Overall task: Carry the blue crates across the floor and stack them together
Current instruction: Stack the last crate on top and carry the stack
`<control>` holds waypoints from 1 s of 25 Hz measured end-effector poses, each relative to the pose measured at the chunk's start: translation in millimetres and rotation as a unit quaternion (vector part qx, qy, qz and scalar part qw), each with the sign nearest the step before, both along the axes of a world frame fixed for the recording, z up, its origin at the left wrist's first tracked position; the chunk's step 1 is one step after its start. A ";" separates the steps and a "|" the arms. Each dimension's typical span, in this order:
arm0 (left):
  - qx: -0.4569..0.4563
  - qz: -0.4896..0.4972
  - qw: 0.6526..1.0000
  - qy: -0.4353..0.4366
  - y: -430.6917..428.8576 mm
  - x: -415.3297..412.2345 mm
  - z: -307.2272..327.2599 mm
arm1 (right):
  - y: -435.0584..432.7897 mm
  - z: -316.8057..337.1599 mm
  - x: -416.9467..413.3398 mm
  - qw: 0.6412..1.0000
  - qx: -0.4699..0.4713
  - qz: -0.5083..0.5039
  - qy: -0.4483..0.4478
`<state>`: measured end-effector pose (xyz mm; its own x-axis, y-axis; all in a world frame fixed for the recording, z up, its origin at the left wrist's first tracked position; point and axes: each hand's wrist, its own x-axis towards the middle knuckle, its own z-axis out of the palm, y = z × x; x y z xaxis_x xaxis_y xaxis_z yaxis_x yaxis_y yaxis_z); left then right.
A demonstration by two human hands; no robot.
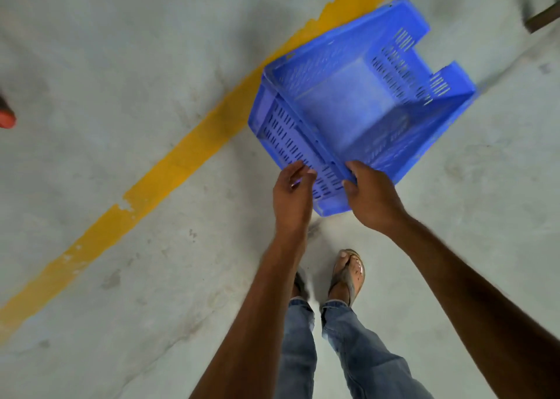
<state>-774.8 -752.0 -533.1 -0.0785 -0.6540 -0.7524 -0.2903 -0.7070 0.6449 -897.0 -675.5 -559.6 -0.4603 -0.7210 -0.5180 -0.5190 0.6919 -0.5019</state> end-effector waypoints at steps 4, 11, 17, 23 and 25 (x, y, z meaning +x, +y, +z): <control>0.006 0.007 0.999 0.049 -4.2 -30.9 55.1 | 19.8 54.9 -13.0 0.999 -0.029 -0.026 -0.038; 0.010 -0.102 0.995 0.017 2.8 -94.7 125.6 | 18.7 129.1 -42.1 0.979 -0.075 -0.113 -0.155; -0.064 -0.222 0.966 -0.116 -13.6 -88.1 209.6 | 29.5 233.3 0.0 0.957 -0.100 -0.136 -0.236; -0.207 -0.148 0.953 -0.162 -32.3 -19.4 309.1 | 21.9 326.9 63.8 0.939 -0.159 -0.067 -0.299; -0.254 -0.097 0.952 -0.139 -33.8 3.2 349.9 | 17.6 334.7 71.5 0.928 -0.201 -0.108 -0.296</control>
<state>-771.5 -785.8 -183.3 -0.0795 -0.9326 -0.3520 -0.5926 -0.2397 0.7690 -825.6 -657.9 -224.9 -0.3374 -0.8346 -0.4353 0.0588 0.4429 -0.8947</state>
